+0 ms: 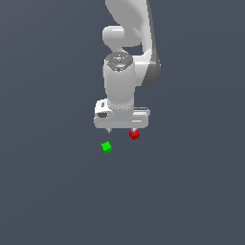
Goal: Stack the red cube on top of the green cube.
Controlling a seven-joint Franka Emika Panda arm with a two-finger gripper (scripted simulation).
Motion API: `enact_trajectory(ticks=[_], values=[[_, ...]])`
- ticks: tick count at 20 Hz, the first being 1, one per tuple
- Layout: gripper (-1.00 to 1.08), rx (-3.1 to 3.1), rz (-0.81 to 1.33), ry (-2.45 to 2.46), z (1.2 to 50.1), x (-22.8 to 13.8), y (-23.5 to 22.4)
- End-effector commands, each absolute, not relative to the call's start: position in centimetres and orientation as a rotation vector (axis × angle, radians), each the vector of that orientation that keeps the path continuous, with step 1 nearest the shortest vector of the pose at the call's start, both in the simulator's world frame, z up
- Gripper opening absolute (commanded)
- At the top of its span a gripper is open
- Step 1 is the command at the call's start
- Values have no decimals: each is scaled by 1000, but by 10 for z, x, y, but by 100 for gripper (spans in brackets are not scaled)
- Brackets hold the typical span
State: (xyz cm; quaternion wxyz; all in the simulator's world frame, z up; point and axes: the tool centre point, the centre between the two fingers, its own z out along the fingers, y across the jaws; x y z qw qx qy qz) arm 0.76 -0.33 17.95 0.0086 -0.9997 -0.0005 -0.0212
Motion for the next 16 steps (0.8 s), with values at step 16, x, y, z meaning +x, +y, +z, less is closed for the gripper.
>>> enact_trajectory(ticks=[16], values=[[100, -3109, -32, -376, 123, -34, 40]])
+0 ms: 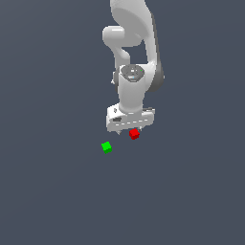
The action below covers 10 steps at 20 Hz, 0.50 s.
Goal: Stack the red cube on top of the green cube.
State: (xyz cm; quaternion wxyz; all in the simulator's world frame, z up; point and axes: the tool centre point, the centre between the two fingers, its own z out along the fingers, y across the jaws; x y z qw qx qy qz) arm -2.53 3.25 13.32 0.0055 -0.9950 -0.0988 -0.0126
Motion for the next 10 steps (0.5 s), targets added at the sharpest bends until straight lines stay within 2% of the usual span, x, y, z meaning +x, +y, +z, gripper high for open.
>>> enact_trajectory(ticks=[1, 10], values=[[100, -3104, -28, -422, 116, -39, 44], [100, -3062, -2, -690, 74, -77, 66]])
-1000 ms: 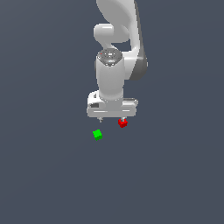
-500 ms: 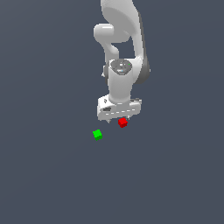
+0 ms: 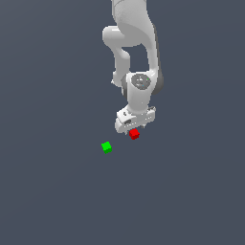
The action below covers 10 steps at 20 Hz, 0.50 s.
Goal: Stack the red cube on top of the green cube.
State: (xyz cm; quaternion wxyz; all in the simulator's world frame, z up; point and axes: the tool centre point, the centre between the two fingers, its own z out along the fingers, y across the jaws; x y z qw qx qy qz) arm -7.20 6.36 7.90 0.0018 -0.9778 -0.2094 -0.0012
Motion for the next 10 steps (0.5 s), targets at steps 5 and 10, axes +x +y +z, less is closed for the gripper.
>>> enact_trajectory(ticks=[5, 10], values=[[100, -3055, 1, -729, 68, -82, 68], [100, -3060, 0, -711, 70, -79, 66]])
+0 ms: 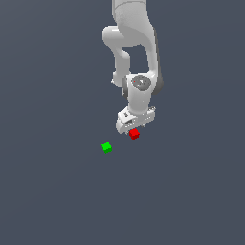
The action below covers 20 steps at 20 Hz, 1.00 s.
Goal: Stack the red cube on top of the green cube.
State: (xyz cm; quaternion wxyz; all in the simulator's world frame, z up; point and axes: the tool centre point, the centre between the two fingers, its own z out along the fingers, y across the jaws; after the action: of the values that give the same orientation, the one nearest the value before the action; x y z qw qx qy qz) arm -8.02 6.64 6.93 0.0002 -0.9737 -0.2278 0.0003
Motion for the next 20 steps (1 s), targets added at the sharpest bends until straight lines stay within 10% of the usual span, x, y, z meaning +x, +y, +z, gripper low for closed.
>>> enact_trajectory(ticks=[1, 20], values=[[100, -3059, 1, -715, 69, -80, 66], [100, -3060, 0, -711, 20, -80, 66]])
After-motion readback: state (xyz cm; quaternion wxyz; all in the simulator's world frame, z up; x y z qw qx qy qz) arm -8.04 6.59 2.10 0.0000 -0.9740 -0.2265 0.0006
